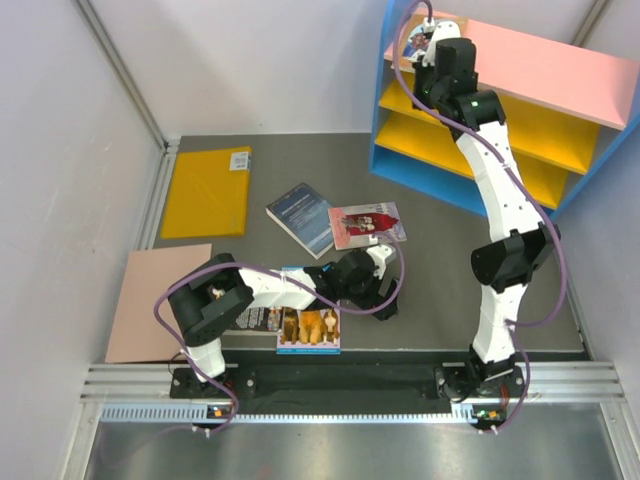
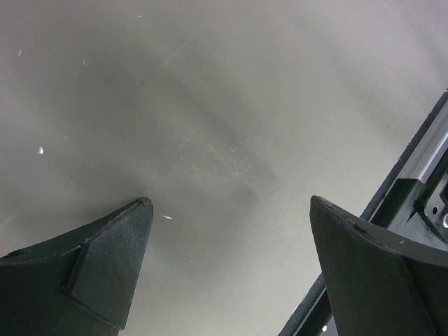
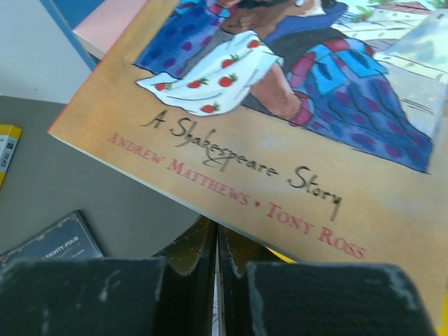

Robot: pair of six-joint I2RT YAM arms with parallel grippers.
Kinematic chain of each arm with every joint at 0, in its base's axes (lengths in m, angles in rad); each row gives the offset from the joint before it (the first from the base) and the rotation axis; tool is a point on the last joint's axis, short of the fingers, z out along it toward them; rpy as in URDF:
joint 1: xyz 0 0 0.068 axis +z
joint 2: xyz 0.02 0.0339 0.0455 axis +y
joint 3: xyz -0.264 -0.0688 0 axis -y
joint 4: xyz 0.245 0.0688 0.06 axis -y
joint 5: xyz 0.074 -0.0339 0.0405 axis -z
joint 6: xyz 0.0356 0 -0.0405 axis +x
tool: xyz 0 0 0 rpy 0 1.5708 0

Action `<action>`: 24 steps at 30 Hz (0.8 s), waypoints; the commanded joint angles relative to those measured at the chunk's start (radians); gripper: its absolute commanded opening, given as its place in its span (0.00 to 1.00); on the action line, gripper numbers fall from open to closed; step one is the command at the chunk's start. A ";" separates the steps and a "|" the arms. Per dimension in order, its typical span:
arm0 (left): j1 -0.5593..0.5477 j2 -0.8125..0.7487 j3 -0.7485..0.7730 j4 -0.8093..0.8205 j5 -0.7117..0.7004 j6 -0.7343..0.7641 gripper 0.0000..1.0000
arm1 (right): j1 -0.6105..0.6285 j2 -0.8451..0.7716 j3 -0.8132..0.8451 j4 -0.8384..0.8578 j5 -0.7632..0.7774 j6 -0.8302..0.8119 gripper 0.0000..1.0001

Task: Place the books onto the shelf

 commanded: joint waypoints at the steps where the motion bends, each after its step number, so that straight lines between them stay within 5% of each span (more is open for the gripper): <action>1: -0.007 0.031 0.004 -0.072 -0.009 0.005 0.99 | 0.031 -0.001 0.045 0.116 -0.029 -0.009 0.02; 24: -0.007 0.034 0.014 -0.086 -0.016 0.006 0.99 | 0.035 0.086 0.047 0.274 -0.093 0.032 0.04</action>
